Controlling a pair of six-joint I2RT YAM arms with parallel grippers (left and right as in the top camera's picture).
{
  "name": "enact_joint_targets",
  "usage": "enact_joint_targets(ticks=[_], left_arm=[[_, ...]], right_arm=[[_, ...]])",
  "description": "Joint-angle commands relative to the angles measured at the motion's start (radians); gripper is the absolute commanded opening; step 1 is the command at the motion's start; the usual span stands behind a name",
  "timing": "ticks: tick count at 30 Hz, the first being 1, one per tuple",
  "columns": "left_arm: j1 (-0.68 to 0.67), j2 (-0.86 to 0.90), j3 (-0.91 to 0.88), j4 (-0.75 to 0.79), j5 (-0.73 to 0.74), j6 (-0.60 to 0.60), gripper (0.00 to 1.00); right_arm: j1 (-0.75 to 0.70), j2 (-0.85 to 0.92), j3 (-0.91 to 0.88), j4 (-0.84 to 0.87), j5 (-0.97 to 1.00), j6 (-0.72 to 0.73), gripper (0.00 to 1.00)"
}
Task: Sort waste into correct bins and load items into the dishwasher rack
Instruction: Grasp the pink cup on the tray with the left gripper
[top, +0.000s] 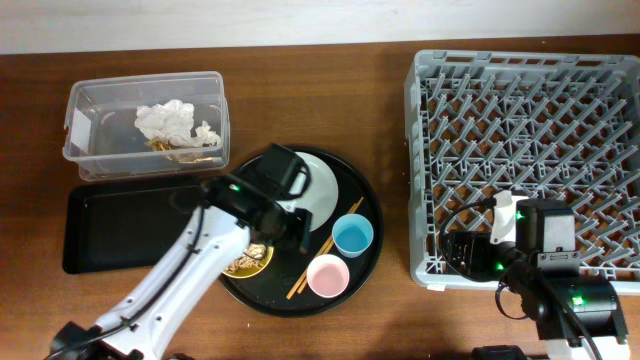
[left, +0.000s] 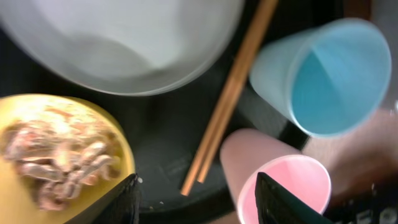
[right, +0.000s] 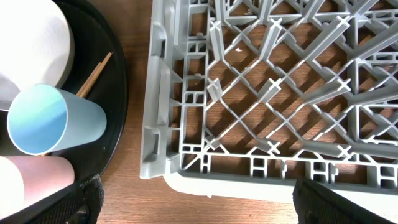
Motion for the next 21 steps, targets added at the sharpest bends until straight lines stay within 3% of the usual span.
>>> enact_joint_targets(ticks=[1,6,7,9,10,17,21], left_arm=[[-0.084,0.021,-0.064,0.013,0.009,0.002,0.58],[-0.142,0.076,-0.132,0.043,0.010,-0.023,0.55],[-0.145,0.084,-0.134,0.050,0.009,-0.023,0.48],[-0.145,0.092,-0.134,0.068,0.010,-0.024,0.12],[-0.145,0.092,-0.134,0.080,0.010,-0.024,0.03],[-0.144,0.080,-0.122,0.043,0.020,-0.023,0.00],[-0.102,-0.018,-0.061,-0.027,0.021,-0.006,0.00]], right_arm=[[0.006,0.000,0.019,0.000,0.002,0.007,0.98],[0.006,0.000,0.019,0.000,0.002,0.007,0.98],[0.006,0.000,0.019,0.000,0.002,0.007,0.98],[0.006,0.000,0.019,0.000,0.002,0.007,0.98],[0.006,0.000,0.019,-0.001,0.002,0.007,0.98],[0.006,0.000,0.019,-0.007,0.002,0.007,0.98],[0.006,0.000,0.019,-0.007,0.002,0.007,0.98]])
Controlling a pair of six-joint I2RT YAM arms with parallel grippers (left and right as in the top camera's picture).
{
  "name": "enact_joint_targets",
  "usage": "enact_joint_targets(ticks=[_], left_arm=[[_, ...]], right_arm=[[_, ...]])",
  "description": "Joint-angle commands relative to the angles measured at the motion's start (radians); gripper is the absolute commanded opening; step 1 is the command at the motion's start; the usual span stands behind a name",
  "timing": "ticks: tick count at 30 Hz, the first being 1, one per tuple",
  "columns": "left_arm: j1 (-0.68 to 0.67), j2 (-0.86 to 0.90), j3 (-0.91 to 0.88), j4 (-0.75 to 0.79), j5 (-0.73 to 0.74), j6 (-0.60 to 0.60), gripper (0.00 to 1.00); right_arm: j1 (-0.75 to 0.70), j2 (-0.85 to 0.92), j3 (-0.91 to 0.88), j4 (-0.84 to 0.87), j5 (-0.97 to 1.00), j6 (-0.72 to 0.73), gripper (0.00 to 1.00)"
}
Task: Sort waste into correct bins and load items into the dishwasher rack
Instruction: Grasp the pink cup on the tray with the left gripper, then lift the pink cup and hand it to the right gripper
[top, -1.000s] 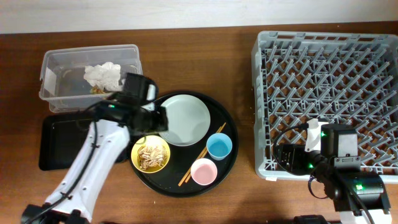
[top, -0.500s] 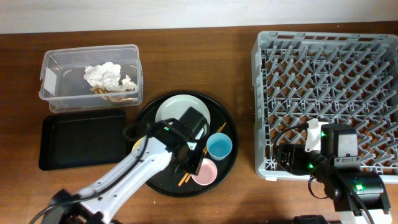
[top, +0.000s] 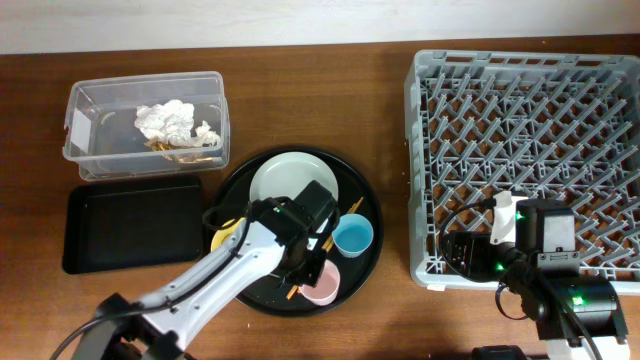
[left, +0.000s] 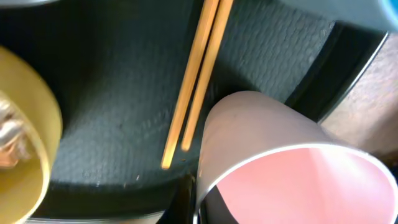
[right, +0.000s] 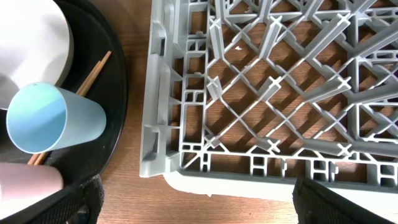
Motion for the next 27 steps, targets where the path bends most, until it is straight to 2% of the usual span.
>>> enact_joint_targets(ticks=[1,4,6,8,11,14,18,24,27], left_arm=[[0.056,-0.124,0.080,-0.040,0.015,0.021,0.00],[0.140,-0.210,0.110,-0.031,0.079,0.020,0.00],[0.226,-0.246,0.111,0.041,0.167,0.019,0.00],[0.312,-0.238,0.109,0.174,0.368,0.019,0.00],[0.383,-0.172,0.109,0.419,0.787,0.014,0.00],[0.385,-0.091,0.109,0.601,1.015,-0.023,0.00],[0.383,-0.010,0.109,0.636,1.109,-0.038,0.00],[0.380,0.034,0.109,0.642,1.137,-0.046,0.00],[0.380,0.034,0.109,0.642,1.137,-0.062,0.00]], right_arm=[[0.005,0.000,0.019,-0.002,0.002,0.008,0.99],[0.005,0.000,0.019,0.026,0.001,0.093,0.98],[0.005,0.007,0.019,0.073,-0.052,0.136,0.98],[0.005,0.033,0.019,0.123,-0.186,0.122,0.98],[0.005,0.104,0.019,0.185,-0.500,0.012,0.98],[0.005,0.191,0.019,0.208,-0.754,-0.084,0.98],[0.005,0.295,0.019,0.238,-1.012,-0.249,0.98],[0.005,0.339,0.019,0.355,-1.122,-0.338,0.98],[0.005,0.340,0.019,0.461,-1.132,-0.338,0.98]])
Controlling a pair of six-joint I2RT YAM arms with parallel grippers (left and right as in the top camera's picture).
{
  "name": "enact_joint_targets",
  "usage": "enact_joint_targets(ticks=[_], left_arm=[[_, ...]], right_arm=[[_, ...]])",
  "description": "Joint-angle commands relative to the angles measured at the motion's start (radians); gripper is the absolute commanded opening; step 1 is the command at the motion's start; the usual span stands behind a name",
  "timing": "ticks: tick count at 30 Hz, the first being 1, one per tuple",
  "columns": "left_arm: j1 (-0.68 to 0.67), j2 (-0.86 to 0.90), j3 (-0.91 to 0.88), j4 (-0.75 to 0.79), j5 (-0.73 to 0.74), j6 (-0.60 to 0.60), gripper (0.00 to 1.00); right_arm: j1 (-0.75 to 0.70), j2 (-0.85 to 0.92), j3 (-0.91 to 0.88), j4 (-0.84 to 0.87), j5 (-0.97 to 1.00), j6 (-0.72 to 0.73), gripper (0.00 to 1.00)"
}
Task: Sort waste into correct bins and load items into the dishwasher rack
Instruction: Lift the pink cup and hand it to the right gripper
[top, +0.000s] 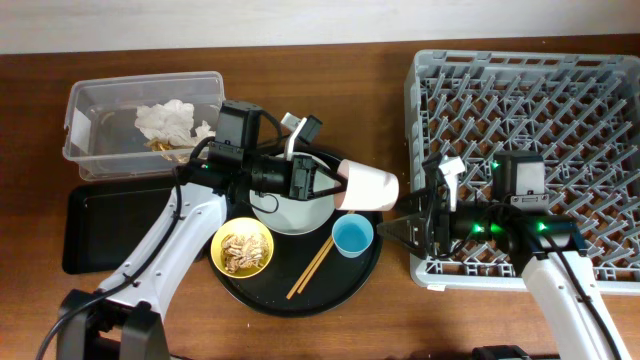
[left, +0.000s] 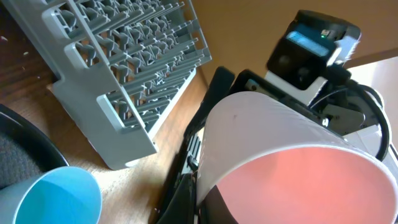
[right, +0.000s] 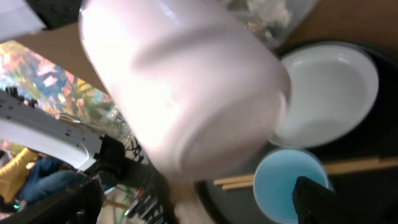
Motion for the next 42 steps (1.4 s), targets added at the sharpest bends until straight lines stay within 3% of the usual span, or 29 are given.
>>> enact_joint_targets(ticks=[1,12,16,23,34,42], left_arm=[[-0.004,0.004,0.002,0.003,0.040,-0.028,0.00],[-0.076,0.004,0.003,0.005,0.040,-0.066,0.00],[-0.076,0.004,0.002,0.060,0.040,-0.115,0.00],[-0.076,0.004,0.002,0.123,0.040,-0.163,0.00],[-0.076,0.004,0.002,0.122,0.040,-0.163,0.00],[-0.076,0.004,0.002,0.123,0.039,-0.162,0.00]], right_arm=[[0.005,0.001,0.017,0.089,-0.066,-0.036,0.98],[0.006,0.001,0.017,0.206,-0.128,-0.036,1.00],[0.006,0.001,0.017,0.205,-0.149,-0.035,0.82],[0.006,0.001,0.017,0.205,-0.149,-0.033,0.72],[0.006,0.001,0.017,0.232,-0.148,-0.033,0.77],[0.006,0.001,0.017,0.240,-0.148,-0.033,0.64]])
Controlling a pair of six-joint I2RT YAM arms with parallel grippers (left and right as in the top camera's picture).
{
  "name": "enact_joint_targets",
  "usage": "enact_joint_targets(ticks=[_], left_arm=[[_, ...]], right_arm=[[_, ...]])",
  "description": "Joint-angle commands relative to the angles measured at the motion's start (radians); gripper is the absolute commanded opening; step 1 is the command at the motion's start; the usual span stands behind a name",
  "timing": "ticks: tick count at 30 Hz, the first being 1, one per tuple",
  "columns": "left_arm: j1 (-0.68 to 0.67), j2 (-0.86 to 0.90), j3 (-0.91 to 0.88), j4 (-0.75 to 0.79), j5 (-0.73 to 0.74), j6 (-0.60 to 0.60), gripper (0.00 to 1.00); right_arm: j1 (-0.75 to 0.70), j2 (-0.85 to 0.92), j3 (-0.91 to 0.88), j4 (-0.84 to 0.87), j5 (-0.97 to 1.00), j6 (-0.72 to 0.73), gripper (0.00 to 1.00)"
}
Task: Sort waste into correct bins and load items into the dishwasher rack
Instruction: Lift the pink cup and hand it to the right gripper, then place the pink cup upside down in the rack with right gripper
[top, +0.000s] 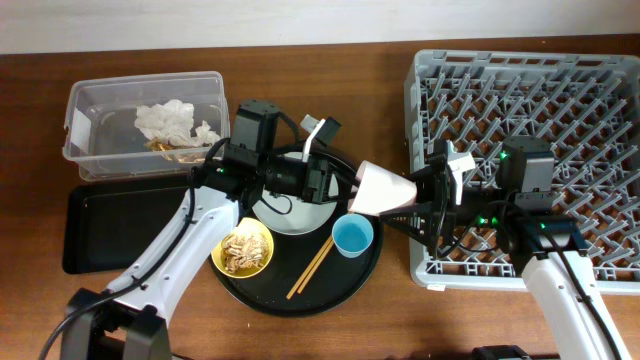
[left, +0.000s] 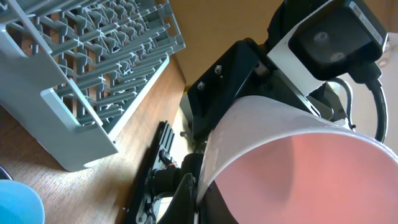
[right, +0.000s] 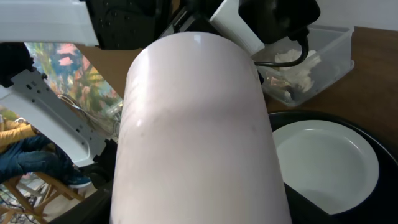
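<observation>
A pink cup (top: 383, 188) hangs on its side above the round black tray (top: 350, 285), its base pointing right. My left gripper (top: 348, 186) is shut on its rim; one finger (left: 188, 198) shows at the rim of the cup (left: 298, 174). My right gripper (top: 420, 196) stands open at the cup's base, and the cup (right: 199, 124) fills the gap between its fingers (right: 308, 208). Behind it lies the grey dishwasher rack (top: 530, 100). On the tray sit a blue cup (top: 352, 236), chopsticks (top: 312, 266), a white plate (top: 300, 215) and a yellow bowl of food scraps (top: 243, 250).
A clear bin (top: 145, 125) holding crumpled tissue and scraps stands at the back left. A flat black tray (top: 120, 230) lies in front of it. The rack's left wall (top: 412, 180) is just behind the right gripper.
The pink cup and my left gripper have shifted right. The right gripper has come in from the right, so the cup's base now sits between its open fingers.
My left gripper was open over the chopsticks and cups on the round tray. Then it was down at the pink cup's rim. Then it held the cup sideways above the tray, facing the right gripper. Now the cup's base lies between the right fingers.
</observation>
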Motion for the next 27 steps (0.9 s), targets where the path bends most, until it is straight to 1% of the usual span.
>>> enact_joint_targets(ticks=[1,2,4,6,7,8,9,13,16,18,21,24,27], left_arm=[[-0.002,0.004,0.003,0.004,-0.023,-0.001,0.01],[-0.002,0.004,0.003,0.004,-0.031,-0.001,0.02],[-0.002,0.004,0.003,0.004,-0.067,-0.001,0.12],[-0.002,0.004,0.003,-0.012,-0.138,0.006,0.36],[-0.002,0.004,0.003,-0.030,-0.188,0.012,0.41],[-0.002,0.004,0.003,-0.055,-0.242,0.027,0.44],[-0.002,0.004,0.003,-0.087,-0.299,0.047,0.46],[0.024,0.003,0.003,-0.212,-0.478,0.129,0.53],[0.078,0.002,0.003,-0.296,-0.576,0.165,0.56],[0.116,-0.002,0.003,-0.349,-0.613,0.177,0.57],[0.182,-0.025,0.003,-0.428,-0.677,0.236,0.59],[0.229,-0.064,0.003,-0.487,-0.795,0.259,0.60],[0.248,-0.104,0.003,-0.518,-0.878,0.270,0.61]], right_arm=[[0.006,0.001,0.017,0.006,-0.019,0.009,0.64],[0.006,0.001,0.017,0.006,-0.019,0.009,0.64],[0.006,0.001,0.017,0.005,-0.019,0.009,0.64],[0.006,0.001,0.017,-0.009,-0.007,0.009,0.61],[0.006,0.001,0.017,-0.026,0.017,0.009,0.60],[0.006,0.001,0.017,-0.047,0.056,0.009,0.56],[0.006,0.001,0.017,-0.064,0.090,0.009,0.53],[0.005,0.001,0.017,-0.130,0.255,0.022,0.49],[-0.002,-0.004,0.020,-0.142,0.373,0.105,0.47],[-0.026,-0.011,0.037,-0.171,0.437,0.146,0.47],[-0.103,-0.013,0.122,-0.309,0.576,0.148,0.47],[-0.208,-0.011,0.241,-0.481,0.776,0.194,0.47],[-0.311,-0.003,0.344,-0.600,0.898,0.194,0.47]])
